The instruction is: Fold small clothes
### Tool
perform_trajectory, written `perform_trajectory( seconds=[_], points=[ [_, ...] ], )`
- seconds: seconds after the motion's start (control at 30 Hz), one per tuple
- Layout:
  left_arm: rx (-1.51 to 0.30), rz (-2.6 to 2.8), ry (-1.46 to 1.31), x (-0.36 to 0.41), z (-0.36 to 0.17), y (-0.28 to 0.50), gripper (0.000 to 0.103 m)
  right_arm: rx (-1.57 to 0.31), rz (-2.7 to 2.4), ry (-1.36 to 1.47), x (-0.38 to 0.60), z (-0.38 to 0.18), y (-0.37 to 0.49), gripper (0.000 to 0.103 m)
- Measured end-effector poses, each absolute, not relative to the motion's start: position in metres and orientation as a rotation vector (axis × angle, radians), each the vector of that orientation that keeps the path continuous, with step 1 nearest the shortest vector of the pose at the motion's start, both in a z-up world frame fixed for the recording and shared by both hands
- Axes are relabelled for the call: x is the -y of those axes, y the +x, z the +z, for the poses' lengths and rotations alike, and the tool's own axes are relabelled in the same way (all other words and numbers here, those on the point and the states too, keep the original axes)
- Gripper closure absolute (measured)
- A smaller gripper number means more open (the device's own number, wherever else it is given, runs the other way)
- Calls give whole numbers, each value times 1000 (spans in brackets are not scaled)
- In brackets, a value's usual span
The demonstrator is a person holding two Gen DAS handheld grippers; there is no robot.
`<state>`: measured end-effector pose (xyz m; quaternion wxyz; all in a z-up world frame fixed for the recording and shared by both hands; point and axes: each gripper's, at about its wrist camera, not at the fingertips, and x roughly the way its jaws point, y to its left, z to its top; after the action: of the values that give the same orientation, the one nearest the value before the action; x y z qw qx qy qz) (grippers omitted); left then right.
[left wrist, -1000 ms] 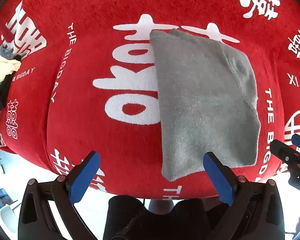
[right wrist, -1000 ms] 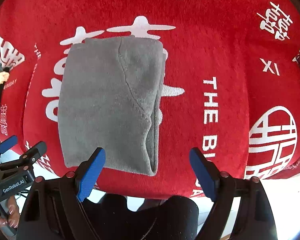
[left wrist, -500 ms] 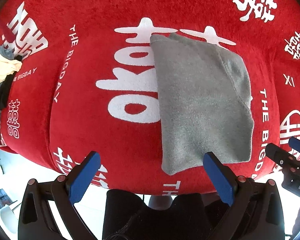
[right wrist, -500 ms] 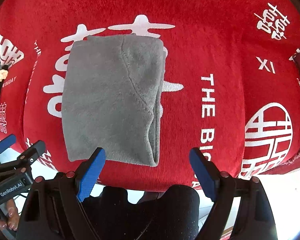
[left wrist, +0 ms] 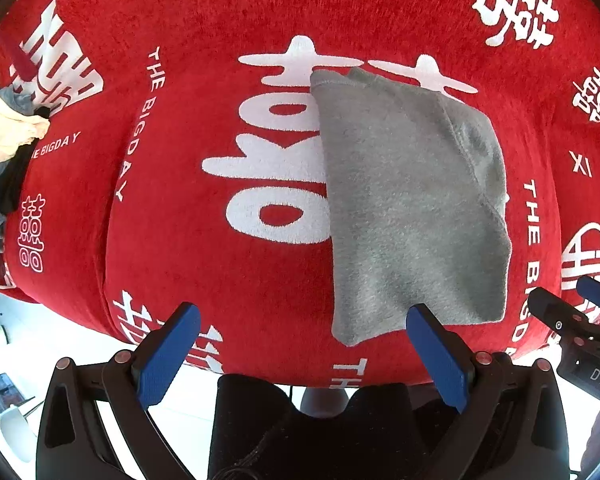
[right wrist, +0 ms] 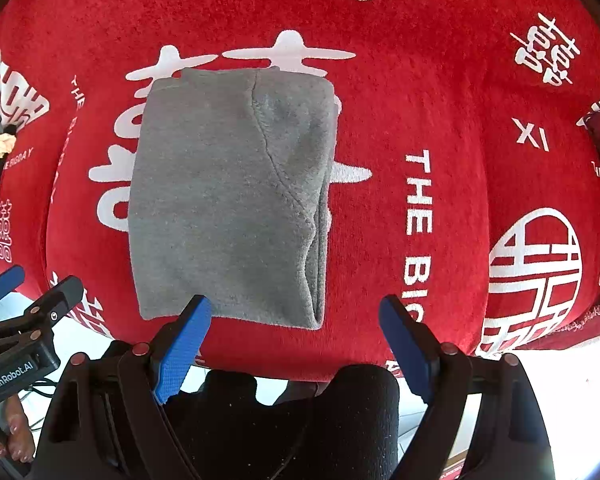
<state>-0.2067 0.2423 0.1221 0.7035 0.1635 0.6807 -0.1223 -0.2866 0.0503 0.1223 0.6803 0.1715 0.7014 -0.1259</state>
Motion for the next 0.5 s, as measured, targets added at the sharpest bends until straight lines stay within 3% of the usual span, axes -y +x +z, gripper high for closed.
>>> perform_trajectory(
  seconds=[0.5],
  points=[
    [-1513, -281, 366, -238, 123, -204, 0, -1577, -285, 383, -50, 120, -283, 15]
  ],
)
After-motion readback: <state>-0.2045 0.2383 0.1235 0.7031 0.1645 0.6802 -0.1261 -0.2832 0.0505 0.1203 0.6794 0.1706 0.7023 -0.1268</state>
